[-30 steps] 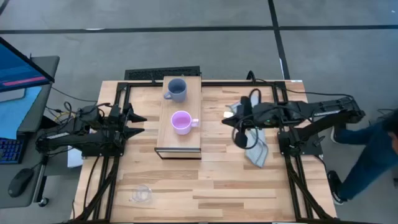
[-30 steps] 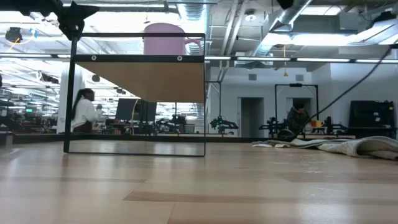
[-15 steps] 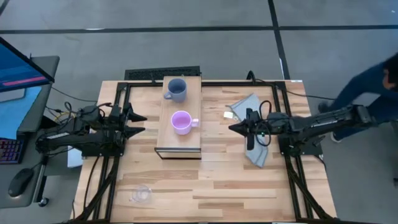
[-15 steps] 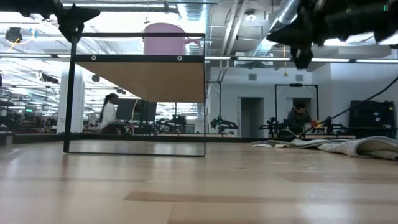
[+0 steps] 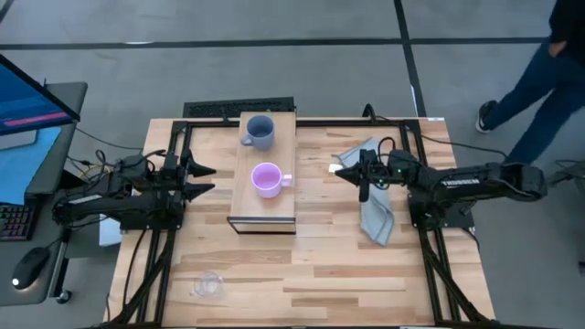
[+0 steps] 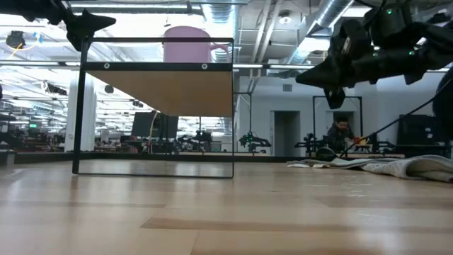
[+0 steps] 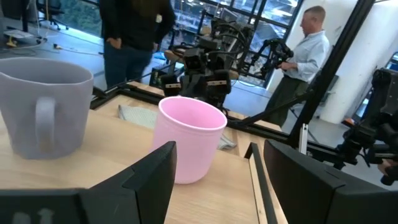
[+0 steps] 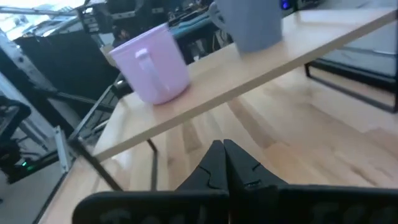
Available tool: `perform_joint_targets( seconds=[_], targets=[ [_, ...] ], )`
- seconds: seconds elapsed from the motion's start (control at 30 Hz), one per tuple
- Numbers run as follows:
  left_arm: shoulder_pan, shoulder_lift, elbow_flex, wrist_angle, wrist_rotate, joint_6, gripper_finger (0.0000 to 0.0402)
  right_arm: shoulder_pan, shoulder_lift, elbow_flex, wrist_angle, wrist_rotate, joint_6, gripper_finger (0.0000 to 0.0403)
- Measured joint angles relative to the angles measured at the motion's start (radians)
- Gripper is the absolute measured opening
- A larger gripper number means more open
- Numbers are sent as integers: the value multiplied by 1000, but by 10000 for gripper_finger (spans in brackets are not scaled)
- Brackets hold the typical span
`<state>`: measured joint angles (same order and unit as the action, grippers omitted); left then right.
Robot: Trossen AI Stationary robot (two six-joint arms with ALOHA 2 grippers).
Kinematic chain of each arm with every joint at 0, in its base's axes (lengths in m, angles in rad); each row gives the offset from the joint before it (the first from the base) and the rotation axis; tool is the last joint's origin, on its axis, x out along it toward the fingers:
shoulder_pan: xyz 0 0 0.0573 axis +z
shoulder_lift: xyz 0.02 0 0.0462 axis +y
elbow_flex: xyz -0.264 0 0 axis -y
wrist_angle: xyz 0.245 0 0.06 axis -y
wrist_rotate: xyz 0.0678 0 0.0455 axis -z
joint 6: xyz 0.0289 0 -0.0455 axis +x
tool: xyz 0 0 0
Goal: Stack small to large cups/mugs on shelf
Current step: Put the pink mug on the shelf
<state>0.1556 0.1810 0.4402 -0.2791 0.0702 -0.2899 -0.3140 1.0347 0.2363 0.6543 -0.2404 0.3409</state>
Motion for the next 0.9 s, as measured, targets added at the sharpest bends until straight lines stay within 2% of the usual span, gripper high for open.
perform_joint_targets(
  seconds=[0.27, 0.6, 0.9],
  targets=[
    [0, 0, 0, -1, 0, -7, 234, -55, -1, 0, -6, -22, -32, 3],
    [0, 0, 0, -4, 1, -1, 234, -40, -2, 0, -78, -20, -11, 5],
    [0, 0, 0, -32, 1, 16, 234, -9, -124, 2, -235, 27, 34, 2]
  ],
)
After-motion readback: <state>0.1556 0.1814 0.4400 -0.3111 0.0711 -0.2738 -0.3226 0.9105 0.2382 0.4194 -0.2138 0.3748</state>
